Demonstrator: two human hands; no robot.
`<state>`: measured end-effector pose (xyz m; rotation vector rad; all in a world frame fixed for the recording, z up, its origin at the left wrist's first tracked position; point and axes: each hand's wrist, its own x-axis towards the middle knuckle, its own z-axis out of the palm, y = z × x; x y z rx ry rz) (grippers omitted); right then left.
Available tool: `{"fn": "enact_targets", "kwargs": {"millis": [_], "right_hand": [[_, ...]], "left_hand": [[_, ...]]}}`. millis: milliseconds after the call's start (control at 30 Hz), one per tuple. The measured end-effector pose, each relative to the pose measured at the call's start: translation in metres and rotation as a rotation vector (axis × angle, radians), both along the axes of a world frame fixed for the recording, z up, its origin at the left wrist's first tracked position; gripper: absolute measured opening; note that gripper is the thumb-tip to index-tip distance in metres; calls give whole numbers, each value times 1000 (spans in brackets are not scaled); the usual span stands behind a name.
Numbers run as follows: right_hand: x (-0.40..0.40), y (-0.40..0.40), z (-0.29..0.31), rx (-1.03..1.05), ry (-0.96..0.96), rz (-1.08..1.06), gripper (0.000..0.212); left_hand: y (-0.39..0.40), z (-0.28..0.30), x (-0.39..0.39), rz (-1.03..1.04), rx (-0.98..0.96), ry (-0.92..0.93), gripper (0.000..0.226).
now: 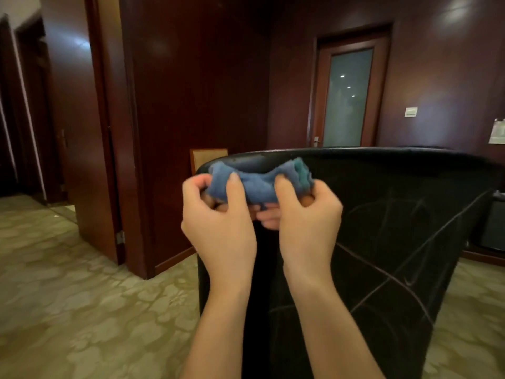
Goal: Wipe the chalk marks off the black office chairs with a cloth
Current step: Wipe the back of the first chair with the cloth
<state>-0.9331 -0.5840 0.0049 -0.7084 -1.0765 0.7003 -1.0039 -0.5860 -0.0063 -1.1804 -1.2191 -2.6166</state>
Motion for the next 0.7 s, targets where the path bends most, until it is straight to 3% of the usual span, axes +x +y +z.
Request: {"fn": "enact_targets", "kwargs": {"millis": [267, 433, 700], "right_hand": [[17, 1, 33, 148, -70, -49, 8], [19, 7, -11, 20, -92, -95, 6], [18, 12, -93, -299, -141, -141, 8]], "left_hand": [[5, 35, 0, -18, 21, 90, 12], [8, -19, 10, 103, -70, 205, 20], [11, -104, 15, 36, -273, 172, 21]]}}
